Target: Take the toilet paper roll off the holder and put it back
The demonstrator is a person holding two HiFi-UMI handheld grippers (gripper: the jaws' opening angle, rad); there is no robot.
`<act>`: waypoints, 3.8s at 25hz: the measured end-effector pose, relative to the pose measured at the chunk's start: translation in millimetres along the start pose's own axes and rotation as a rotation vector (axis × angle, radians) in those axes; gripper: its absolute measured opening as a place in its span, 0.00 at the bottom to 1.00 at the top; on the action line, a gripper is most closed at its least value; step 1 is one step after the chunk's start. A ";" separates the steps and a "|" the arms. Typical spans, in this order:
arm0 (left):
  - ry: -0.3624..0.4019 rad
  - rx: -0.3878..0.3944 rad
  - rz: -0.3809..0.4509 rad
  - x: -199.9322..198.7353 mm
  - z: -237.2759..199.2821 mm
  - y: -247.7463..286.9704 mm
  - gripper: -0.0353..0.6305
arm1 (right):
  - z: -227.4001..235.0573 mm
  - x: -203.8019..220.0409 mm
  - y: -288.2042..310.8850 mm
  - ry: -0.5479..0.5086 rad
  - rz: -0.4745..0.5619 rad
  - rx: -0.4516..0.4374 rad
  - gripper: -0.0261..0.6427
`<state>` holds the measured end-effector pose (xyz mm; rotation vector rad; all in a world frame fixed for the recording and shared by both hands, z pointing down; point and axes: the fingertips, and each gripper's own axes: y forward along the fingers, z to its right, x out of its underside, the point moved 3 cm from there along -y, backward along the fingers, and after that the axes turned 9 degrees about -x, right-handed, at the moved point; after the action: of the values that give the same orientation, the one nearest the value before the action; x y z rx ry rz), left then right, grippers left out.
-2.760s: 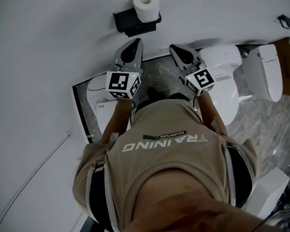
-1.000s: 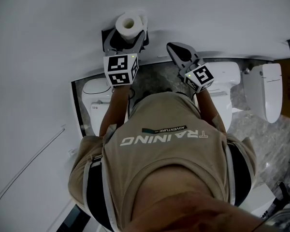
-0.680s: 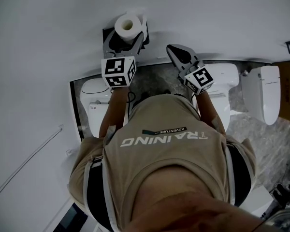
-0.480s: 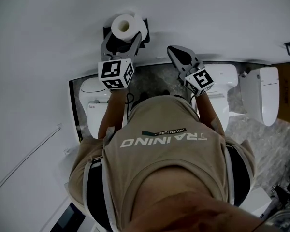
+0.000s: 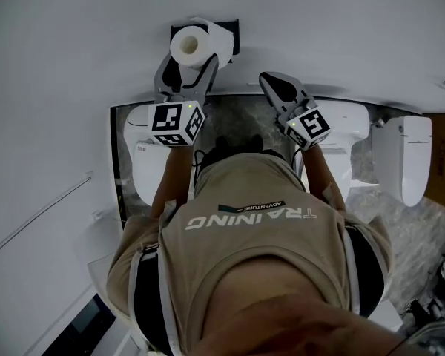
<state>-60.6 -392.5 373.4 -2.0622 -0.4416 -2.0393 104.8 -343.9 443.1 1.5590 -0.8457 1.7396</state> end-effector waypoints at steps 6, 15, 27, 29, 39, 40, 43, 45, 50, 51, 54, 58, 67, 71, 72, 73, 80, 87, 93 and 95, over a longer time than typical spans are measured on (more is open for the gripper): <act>-0.020 0.000 0.003 8.9 -16.2 -35.2 0.58 | -27.1 4.8 9.0 -0.008 -0.007 -0.002 0.06; -0.058 0.098 0.005 12.9 -38.4 -91.0 0.58 | -88.8 10.2 15.8 -0.032 -0.038 0.073 0.06; -0.088 0.128 -0.017 34.3 -65.4 -151.5 0.58 | -164.6 29.2 9.7 -0.010 -0.065 0.128 0.06; -0.088 0.120 -0.019 35.6 -63.7 -152.6 0.58 | -166.2 29.0 6.2 -0.013 -0.067 0.120 0.06; -0.009 0.105 0.067 -3.8 -52.7 -118.7 0.58 | -166.2 29.0 -30.0 -0.014 -0.060 0.142 0.06; 0.004 0.106 0.084 -12.3 -53.6 -110.1 0.58 | -165.0 29.5 -32.4 -0.014 -0.057 0.148 0.06; 0.038 0.104 0.109 -32.5 -55.6 -82.8 0.58 | -163.9 32.3 -40.0 -0.011 -0.056 0.161 0.06; 0.020 0.112 0.112 -42.8 -56.7 -62.2 0.58 | -162.7 33.3 -46.0 -0.010 -0.058 0.170 0.06; 0.019 0.115 0.086 -51.5 -61.3 -6.3 0.58 | -155.0 38.0 -55.1 -0.001 -0.058 0.199 0.06; 0.025 0.117 0.075 -49.7 -61.9 4.3 0.58 | -153.6 39.2 -55.3 -0.003 -0.060 0.201 0.06; 0.041 0.124 0.043 -41.6 -61.1 31.5 0.58 | -149.2 41.2 -56.4 -0.005 -0.067 0.203 0.06; 0.050 0.146 0.007 -29.4 -58.4 54.4 0.58 | -145.2 44.5 -60.3 0.009 -0.075 0.208 0.06; 0.110 0.137 -0.059 -3.6 -61.3 70.9 0.58 | -139.2 46.5 -56.9 0.026 -0.076 0.192 0.06; 0.109 0.128 -0.087 10.1 -66.3 74.4 0.58 | -137.4 47.5 -54.4 0.029 -0.077 0.179 0.06; 0.115 0.129 -0.088 12.7 -66.1 75.6 0.58 | -136.4 47.5 -53.9 0.029 -0.077 0.177 0.06; 0.119 0.131 -0.086 14.6 -65.6 76.9 0.58 | -135.2 47.6 -53.3 0.029 -0.078 0.176 0.06; 0.121 0.134 -0.091 15.1 -63.8 82.4 0.58 | -129.2 41.9 -47.5 0.019 -0.070 0.167 0.06; 0.119 0.160 -0.063 13.0 -62.0 73.6 0.61 | -126.3 34.5 -40.8 0.004 -0.063 0.154 0.06; 0.124 0.157 -0.018 4.1 -61.9 48.2 0.62 | -124.6 25.8 -35.9 -0.021 -0.052 0.138 0.06; 0.116 0.135 0.007 -1.5 -62.1 33.4 0.62 | -123.6 20.4 -36.2 -0.030 -0.049 0.138 0.06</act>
<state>-107.0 -445.7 375.4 -1.8557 -0.5338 -2.0511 60.8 -221.6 454.2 1.6853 -0.7092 1.7751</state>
